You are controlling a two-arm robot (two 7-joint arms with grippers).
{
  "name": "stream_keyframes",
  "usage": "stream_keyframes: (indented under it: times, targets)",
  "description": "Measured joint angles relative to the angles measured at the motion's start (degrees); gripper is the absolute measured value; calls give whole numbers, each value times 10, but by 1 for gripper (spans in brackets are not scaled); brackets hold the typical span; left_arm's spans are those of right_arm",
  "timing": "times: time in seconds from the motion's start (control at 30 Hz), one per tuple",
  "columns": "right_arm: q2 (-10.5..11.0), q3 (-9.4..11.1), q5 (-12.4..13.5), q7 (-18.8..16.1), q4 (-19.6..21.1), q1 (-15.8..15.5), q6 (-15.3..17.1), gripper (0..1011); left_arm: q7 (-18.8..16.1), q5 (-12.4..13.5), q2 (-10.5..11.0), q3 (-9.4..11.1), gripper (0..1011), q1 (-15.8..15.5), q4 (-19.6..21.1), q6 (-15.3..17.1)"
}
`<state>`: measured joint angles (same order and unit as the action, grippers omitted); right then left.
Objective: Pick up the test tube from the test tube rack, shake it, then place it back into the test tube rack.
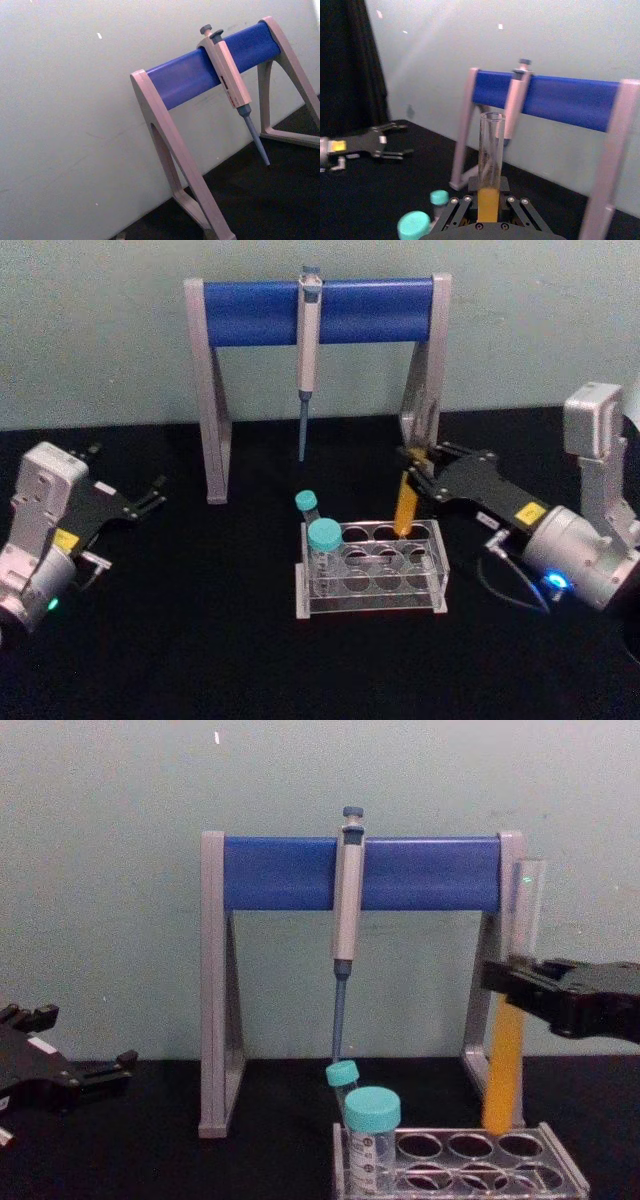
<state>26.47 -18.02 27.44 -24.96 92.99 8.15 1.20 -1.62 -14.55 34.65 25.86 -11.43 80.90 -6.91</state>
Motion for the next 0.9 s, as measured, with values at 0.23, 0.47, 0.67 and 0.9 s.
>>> stream_keyframes:
  times: [0.23, 0.47, 0.67, 0.9]
  targets:
    - [-20, -29, 11, -24, -31, 37, -3, 230, 0, 0, 0, 0, 1001, 0, 0, 0]
    - [-32, -38, 11, -23, -62, 69, -12, 230, 0, 0, 0, 0, 1001, 0, 0, 0]
    - [-33, -30, 10, -9, -71, 76, -12, 229, 0, 0, 0, 0, 1001, 0, 0, 0]
    - [-25, -17, 8, 7, -69, 69, -6, 229, 0, 0, 0, 0, 1001, 0, 0, 0]
